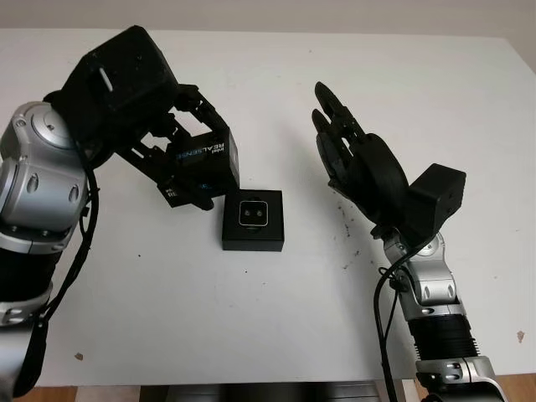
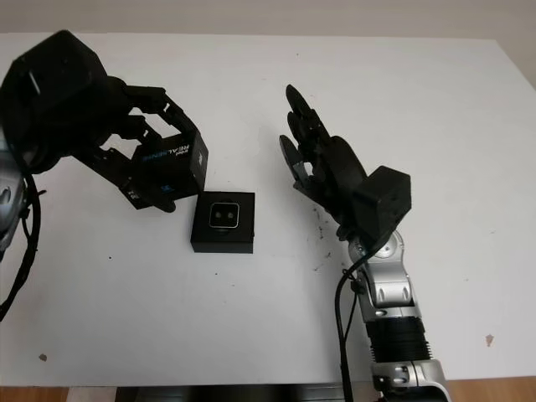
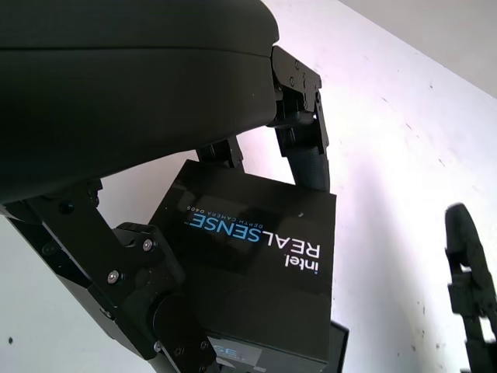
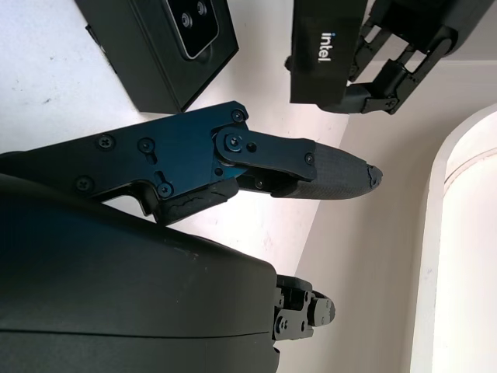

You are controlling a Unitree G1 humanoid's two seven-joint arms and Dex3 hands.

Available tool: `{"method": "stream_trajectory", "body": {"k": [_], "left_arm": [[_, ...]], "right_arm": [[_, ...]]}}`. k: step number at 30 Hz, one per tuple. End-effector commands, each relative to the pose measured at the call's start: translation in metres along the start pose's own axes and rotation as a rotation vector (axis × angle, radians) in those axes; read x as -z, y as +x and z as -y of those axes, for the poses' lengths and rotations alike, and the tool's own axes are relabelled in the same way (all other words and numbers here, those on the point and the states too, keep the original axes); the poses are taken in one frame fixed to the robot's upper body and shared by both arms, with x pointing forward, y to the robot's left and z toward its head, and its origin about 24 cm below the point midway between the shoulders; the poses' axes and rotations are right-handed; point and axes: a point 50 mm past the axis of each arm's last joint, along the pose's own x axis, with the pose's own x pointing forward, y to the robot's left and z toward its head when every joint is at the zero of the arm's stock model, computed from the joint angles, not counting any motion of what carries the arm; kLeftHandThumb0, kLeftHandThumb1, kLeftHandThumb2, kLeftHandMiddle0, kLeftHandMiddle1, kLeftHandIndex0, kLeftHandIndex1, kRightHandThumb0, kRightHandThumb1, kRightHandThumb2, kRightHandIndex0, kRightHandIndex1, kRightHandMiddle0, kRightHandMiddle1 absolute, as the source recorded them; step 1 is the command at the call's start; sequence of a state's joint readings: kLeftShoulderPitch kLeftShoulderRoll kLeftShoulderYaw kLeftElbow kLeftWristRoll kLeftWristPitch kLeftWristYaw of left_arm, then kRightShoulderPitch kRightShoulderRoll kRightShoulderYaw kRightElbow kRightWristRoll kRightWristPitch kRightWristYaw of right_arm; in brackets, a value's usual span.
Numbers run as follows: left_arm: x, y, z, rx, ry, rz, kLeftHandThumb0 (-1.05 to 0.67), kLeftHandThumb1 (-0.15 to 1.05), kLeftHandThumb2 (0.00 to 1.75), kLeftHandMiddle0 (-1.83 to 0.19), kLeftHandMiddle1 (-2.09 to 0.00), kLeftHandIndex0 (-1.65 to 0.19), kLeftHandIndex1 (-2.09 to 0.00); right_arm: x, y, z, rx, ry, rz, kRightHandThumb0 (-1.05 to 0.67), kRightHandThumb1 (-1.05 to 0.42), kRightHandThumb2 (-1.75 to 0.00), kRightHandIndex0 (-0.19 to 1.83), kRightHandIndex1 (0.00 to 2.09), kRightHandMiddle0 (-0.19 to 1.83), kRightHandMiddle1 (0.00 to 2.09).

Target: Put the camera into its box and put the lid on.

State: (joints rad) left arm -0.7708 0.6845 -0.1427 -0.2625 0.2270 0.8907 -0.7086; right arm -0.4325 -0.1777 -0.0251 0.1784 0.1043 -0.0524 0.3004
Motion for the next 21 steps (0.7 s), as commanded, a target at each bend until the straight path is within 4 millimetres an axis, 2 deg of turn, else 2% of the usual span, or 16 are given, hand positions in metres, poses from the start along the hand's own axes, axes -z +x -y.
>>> {"method": "stream_trajectory", "body": {"k": [1, 5, 7, 11, 21], "left_arm": [[-0.003, -0.001, 0.005, -0.006, -0.013, 0.020, -0.19, 1.04, 0.05, -0.29, -1.59, -0.21, -1.40], [-0.003, 0.001, 0.012, -0.006, 0.008, 0.035, -0.19, 1.04, 0.05, -0.32, -1.58, -0.20, -1.38], [-0.003, 0.002, 0.016, 0.001, 0.020, 0.038, -0.19, 1.05, 0.06, -0.32, -1.55, -0.20, -1.36], [0.001, 0.005, 0.022, 0.010, 0.036, 0.033, -0.20, 1.05, 0.06, -0.32, -1.61, -0.22, -1.37], [0.007, 0.011, 0.033, 0.052, 0.049, 0.050, -0.21, 1.05, 0.07, -0.25, -1.61, -0.17, -1.43]], "right_arm": [[-0.004, -0.001, -0.001, 0.004, 0.003, 0.023, -0.66, -1.05, -0.54, -0.02, 0.07, -0.03, 0.12], [-0.004, -0.001, -0.001, 0.007, 0.009, 0.025, -0.65, -1.05, -0.54, -0.02, 0.07, -0.04, 0.12], [-0.005, -0.001, -0.001, 0.011, 0.017, 0.029, -0.70, -1.05, -0.54, -0.02, 0.07, -0.04, 0.11], [-0.005, -0.001, -0.002, 0.010, 0.037, 0.041, -0.71, -1.05, -0.54, -0.04, 0.05, -0.06, 0.11], [-0.008, -0.001, -0.003, 0.009, 0.045, 0.046, -0.70, -1.05, -0.57, -0.07, 0.04, -0.08, 0.11]]}}
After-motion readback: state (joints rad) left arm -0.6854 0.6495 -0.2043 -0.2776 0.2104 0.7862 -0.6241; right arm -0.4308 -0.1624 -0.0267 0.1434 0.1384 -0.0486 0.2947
